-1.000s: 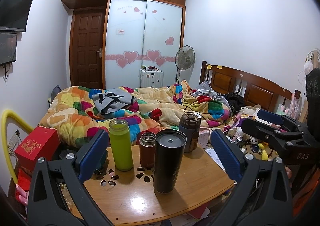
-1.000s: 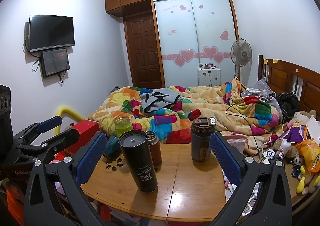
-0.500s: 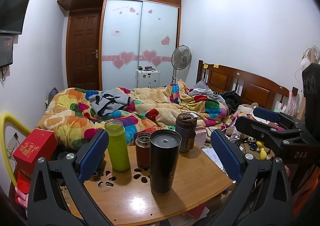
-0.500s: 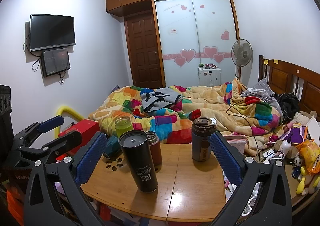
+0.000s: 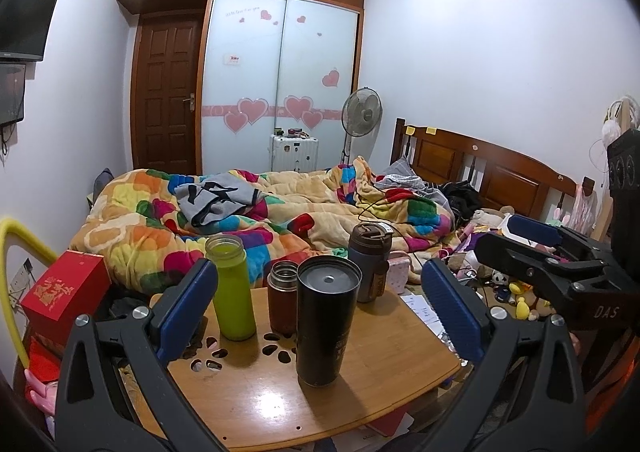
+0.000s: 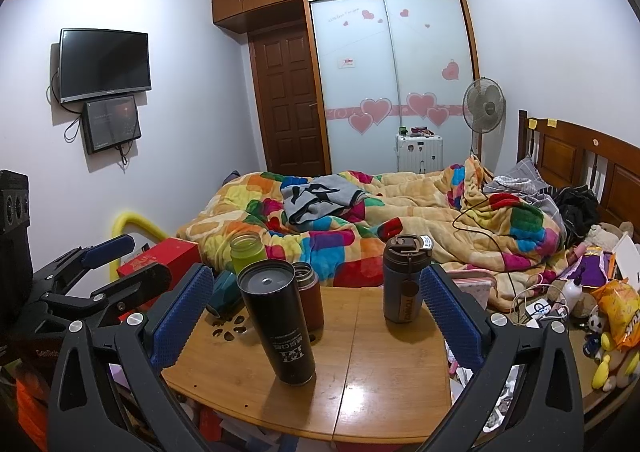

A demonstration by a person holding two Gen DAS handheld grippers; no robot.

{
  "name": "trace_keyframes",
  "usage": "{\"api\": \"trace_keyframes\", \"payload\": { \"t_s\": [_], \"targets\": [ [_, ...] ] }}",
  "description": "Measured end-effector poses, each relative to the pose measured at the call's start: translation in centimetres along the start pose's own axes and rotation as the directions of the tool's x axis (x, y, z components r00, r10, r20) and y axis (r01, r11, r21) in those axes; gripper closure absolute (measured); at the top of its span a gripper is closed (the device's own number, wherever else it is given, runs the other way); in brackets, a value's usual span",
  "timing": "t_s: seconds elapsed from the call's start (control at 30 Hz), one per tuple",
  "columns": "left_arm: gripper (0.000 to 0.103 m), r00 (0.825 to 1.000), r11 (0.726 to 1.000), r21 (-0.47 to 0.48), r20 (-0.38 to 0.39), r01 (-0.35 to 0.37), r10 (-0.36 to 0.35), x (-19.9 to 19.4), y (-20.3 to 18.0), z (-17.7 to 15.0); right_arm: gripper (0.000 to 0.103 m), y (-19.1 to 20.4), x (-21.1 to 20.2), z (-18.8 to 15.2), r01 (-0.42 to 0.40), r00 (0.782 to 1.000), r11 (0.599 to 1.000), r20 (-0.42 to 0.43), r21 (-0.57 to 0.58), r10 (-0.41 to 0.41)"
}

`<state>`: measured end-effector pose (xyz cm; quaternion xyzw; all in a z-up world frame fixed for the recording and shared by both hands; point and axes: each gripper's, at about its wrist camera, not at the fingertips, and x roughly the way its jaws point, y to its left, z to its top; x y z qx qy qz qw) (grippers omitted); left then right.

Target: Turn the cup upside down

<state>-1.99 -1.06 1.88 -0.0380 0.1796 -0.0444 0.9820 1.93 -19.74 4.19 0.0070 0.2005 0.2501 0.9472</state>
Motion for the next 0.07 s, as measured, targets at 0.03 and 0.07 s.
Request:
{"api": "trace_keyframes", "payload": {
  "t_s": [0.03,0.07],
  "targets": [
    [0.0,1.0,1.0,0.0,-0.002,0.0,0.0,0.02,0.03,-0.06,0.0,-0.02,-0.01,0.0,0.001,1.0,1.0,0.0,0.0,-0.001],
    [0.0,1.0,1.0,-0.001,-0.004,0.0,0.0,0.07,0.07,-0.05,0.0,0.0,0.0,0.0,0.001,1.0,1.0,0.0,0.001,-0.001]
  ]
}}
